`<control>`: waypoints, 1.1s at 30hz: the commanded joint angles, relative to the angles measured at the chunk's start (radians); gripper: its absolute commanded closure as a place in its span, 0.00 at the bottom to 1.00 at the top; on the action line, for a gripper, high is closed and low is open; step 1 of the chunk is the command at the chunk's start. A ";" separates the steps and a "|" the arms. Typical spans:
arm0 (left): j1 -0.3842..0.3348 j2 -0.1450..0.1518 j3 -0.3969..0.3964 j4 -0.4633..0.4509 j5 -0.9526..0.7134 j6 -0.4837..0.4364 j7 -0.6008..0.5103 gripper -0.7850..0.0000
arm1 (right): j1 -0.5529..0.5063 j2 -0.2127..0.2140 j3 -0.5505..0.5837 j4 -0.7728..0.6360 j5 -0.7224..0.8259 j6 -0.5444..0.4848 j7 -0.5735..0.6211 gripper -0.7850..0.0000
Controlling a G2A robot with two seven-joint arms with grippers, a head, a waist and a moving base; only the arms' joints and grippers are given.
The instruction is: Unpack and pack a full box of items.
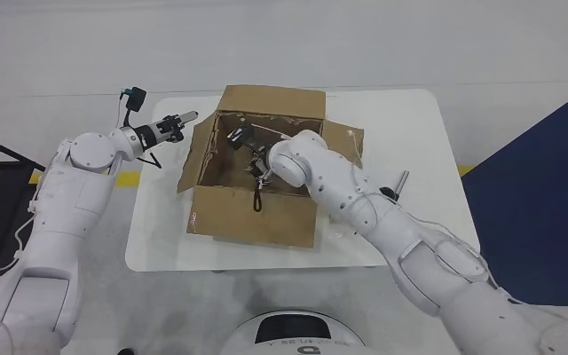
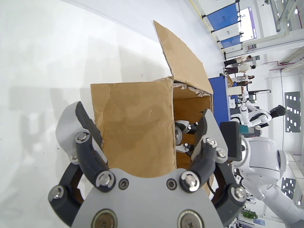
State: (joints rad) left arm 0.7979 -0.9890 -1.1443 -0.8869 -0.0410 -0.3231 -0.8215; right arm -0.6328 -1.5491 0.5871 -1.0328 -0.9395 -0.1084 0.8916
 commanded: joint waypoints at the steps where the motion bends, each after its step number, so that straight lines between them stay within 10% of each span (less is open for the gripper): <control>1: 0.000 0.000 0.000 0.000 0.000 0.000 0.000 0.00 | 0.004 0.001 0.016 -0.002 0.018 -0.023 -0.005 0.61; 2: 0.000 0.000 0.000 0.000 0.000 0.000 0.000 0.00 | 0.003 0.004 0.026 -0.012 0.021 -0.031 -0.007 0.56; 4: 0.000 0.000 0.000 0.000 0.000 0.000 0.000 0.00 | -0.010 0.014 0.050 -0.044 0.019 -0.050 -0.005 0.00; 10: 0.000 0.000 0.000 0.000 0.000 0.000 0.000 0.00 | -0.142 0.089 0.209 -0.311 -0.015 -0.122 0.008 0.00; 20: 0.000 0.000 0.000 0.000 0.000 0.000 0.000 0.00 | -0.703 0.234 0.782 -0.912 -0.060 -0.226 -0.034 0.00; 29: 0.000 0.000 0.000 0.000 0.000 0.000 0.000 0.00 | -1.008 0.271 1.139 -1.008 0.064 -0.188 -0.022 0.00; 33: 0.000 0.000 0.000 0.000 0.000 0.000 0.000 0.00 | -1.030 0.279 1.198 -0.967 0.122 -0.129 0.070 0.20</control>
State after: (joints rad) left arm 0.7979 -0.9890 -1.1443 -0.8869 -0.0410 -0.3231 -0.8215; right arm -1.6659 -1.2720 1.7764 -2.0146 -0.8355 -0.2491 0.9326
